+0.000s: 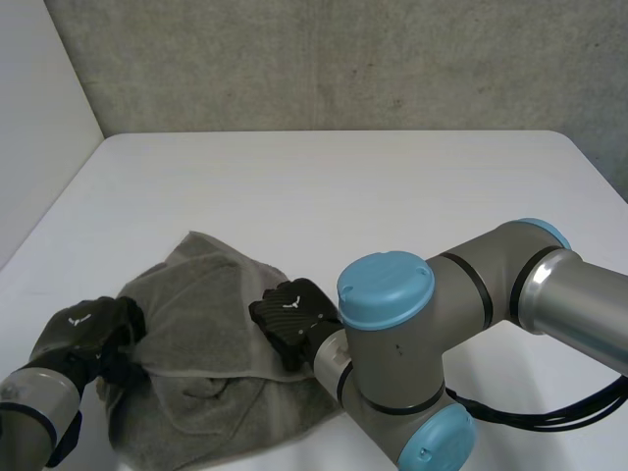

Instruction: Fold the towel.

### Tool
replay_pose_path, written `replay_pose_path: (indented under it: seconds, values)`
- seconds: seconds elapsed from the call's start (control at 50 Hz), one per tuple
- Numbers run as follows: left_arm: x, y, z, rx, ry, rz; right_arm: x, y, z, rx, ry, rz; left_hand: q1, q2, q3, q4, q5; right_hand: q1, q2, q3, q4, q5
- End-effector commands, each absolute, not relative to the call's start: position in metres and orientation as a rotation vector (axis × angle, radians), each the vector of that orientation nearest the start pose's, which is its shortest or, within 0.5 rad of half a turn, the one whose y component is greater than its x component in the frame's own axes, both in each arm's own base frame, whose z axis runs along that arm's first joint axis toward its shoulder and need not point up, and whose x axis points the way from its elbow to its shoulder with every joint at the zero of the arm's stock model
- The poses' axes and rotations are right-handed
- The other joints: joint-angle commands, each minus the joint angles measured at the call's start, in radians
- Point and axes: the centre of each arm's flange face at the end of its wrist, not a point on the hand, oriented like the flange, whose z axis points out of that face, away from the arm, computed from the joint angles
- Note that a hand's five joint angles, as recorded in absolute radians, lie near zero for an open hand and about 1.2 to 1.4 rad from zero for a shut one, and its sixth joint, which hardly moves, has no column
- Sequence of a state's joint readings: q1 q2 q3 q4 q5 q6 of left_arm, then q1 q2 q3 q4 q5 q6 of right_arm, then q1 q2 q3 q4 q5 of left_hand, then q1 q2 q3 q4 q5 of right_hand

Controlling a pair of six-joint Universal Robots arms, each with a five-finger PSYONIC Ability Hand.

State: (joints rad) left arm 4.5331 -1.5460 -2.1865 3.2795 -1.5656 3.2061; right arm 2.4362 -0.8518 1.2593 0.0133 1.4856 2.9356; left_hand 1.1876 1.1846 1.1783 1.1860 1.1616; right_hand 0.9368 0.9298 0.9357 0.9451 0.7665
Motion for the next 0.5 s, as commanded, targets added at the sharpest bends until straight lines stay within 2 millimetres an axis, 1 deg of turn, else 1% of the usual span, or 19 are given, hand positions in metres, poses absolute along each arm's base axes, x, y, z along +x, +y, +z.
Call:
replay_pose_path:
  seconds: [0.02,0.04,0.06,0.08,0.16,0.2,0.28,0.3,0.32,0.38,0.42,0.44,0.48,0.5]
  values:
    - [-0.174,-0.195,0.164,0.374,2.684,-1.777,0.397,-0.152,0.134,-1.246,1.981,-1.387,-0.043,-0.04,-0.034,-0.042,-0.192,-0.337,-0.33,-0.336,-0.345,-0.341]
    - [-0.174,-0.196,0.165,0.375,2.683,-1.782,0.396,-0.152,0.136,-1.241,1.983,-1.393,-0.041,-0.038,-0.031,-0.039,-0.189,-0.463,-0.456,-0.462,-0.471,-0.467]
    - [-0.174,-0.196,0.165,0.375,2.681,-1.784,0.396,-0.152,0.136,-1.241,1.983,-1.393,-0.035,-0.032,-0.025,-0.033,-0.183,-0.464,-0.457,-0.463,-0.473,-0.469]
    - [-0.174,-0.196,0.165,0.375,2.681,-1.784,0.397,-0.151,0.137,-1.241,1.978,-1.394,-0.035,-0.032,-0.025,-0.033,-0.183,-0.514,-0.507,-0.513,-0.522,-0.518]
    - [-0.174,-0.195,0.165,0.375,2.685,-1.783,0.397,-0.145,0.142,-1.218,1.968,-1.388,-0.035,-0.032,-0.025,-0.033,-0.183,-0.514,-0.507,-0.513,-0.522,-0.518]
    - [-0.175,-0.195,0.165,0.377,2.685,-1.783,0.4,-0.138,0.145,-1.187,1.958,-1.371,-0.035,-0.032,-0.025,-0.033,-0.183,-0.511,-0.504,-0.51,-0.52,-0.516]
    - [-0.175,-0.194,0.164,0.381,2.689,-1.78,0.404,-0.132,0.143,-1.177,1.949,-1.352,-0.038,-0.035,-0.028,-0.036,-0.186,-0.502,-0.495,-0.501,-0.511,-0.507]
    - [-0.175,-0.194,0.164,0.381,2.689,-1.78,0.406,-0.132,0.141,-1.176,1.944,-1.356,-0.038,-0.035,-0.028,-0.036,-0.186,-0.491,-0.484,-0.49,-0.499,-0.495]
    - [-0.176,-0.193,0.164,0.388,2.691,-1.779,0.408,-0.131,0.134,-1.179,1.943,-1.356,-0.038,-0.035,-0.028,-0.036,-0.186,-0.47,-0.463,-0.469,-0.479,-0.475]
    - [-0.177,-0.19,0.163,0.402,2.698,-1.775,0.41,-0.133,0.131,-1.166,1.937,-1.383,-0.038,-0.035,-0.028,-0.036,-0.186,-0.417,-0.41,-0.416,-0.426,-0.422]
    - [-0.178,-0.19,0.163,0.406,2.7,-1.773,0.413,-0.14,0.13,-1.133,1.931,-1.45,-0.038,-0.035,-0.028,-0.036,-0.186,-0.289,-0.282,-0.288,-0.297,-0.293]
    - [-0.179,-0.189,0.163,0.412,2.702,-1.775,0.413,-0.14,0.13,-1.133,1.931,-1.451,-0.038,-0.035,-0.028,-0.036,-0.186,-0.288,-0.281,-0.287,-0.296,-0.292]
    - [-0.179,-0.188,0.163,0.416,2.702,-1.777,0.414,-0.144,0.129,-1.121,1.942,-1.48,-0.035,-0.032,-0.025,-0.033,-0.183,-0.098,-0.091,-0.097,-0.107,-0.103]
    - [-0.179,-0.188,0.163,0.416,2.702,-1.777,0.414,-0.144,0.129,-1.121,1.942,-1.48,-0.035,-0.032,-0.025,-0.033,-0.183,-0.097,-0.09,-0.096,-0.106,-0.102]
